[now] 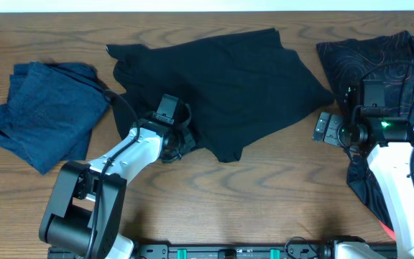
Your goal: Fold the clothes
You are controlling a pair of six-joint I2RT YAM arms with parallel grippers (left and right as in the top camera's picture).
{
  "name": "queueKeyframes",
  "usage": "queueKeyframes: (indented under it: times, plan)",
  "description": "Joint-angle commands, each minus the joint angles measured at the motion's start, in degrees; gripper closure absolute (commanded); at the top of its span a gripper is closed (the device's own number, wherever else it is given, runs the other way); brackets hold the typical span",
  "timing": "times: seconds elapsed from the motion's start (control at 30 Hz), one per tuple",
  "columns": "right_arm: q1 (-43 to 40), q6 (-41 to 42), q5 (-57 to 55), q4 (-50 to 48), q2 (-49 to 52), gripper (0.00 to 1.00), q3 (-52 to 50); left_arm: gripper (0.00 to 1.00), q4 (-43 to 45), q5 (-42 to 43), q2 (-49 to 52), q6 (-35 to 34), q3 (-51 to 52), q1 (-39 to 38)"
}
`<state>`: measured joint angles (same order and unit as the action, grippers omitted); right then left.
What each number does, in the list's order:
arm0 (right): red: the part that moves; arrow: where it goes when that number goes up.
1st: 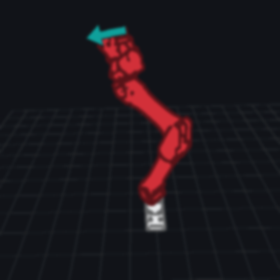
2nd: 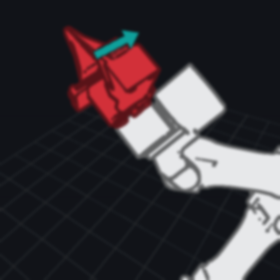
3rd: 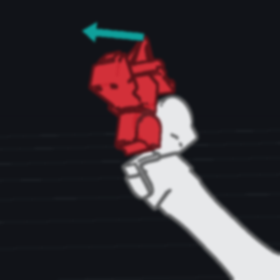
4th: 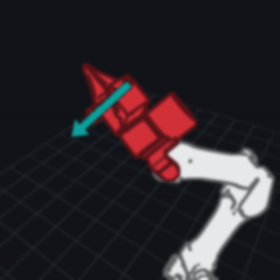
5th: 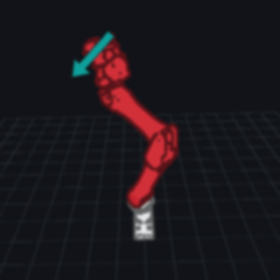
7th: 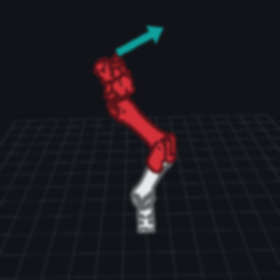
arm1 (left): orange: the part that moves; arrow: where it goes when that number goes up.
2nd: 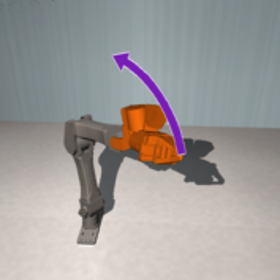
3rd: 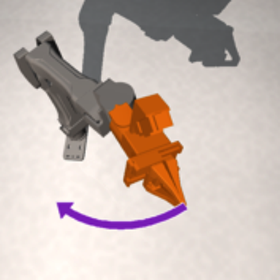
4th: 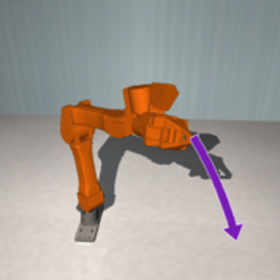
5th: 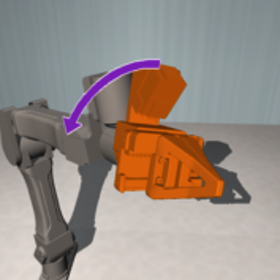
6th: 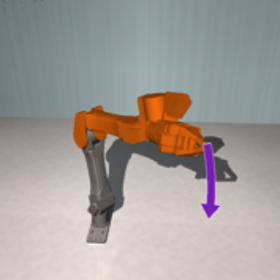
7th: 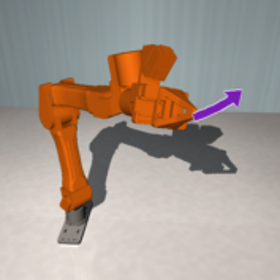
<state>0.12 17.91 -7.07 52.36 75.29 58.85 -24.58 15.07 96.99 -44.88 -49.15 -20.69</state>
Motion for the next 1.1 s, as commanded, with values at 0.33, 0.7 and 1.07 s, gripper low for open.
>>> queueKeyframes:
  times: [0.33,0.7,1.07]
  plan:
    - [-0.4,-5.7,9.0,-7.6,9.2,0.03,0.3,0.94,-16.4,-1.6,-1.7,10.4,0.4,1.2]
    - [-0.4,-2.8,9.2,-20.6,21.1,0.04,0.3,0.94,-23.3,-12.6,-5.2,10.8,0.4,13.5]
    - [0.3,-2.1,16.1,-23.1,29.0,0.04,0.3,0.74,-23.7,-9.1,-7.0,13.4,0.4,15.1]
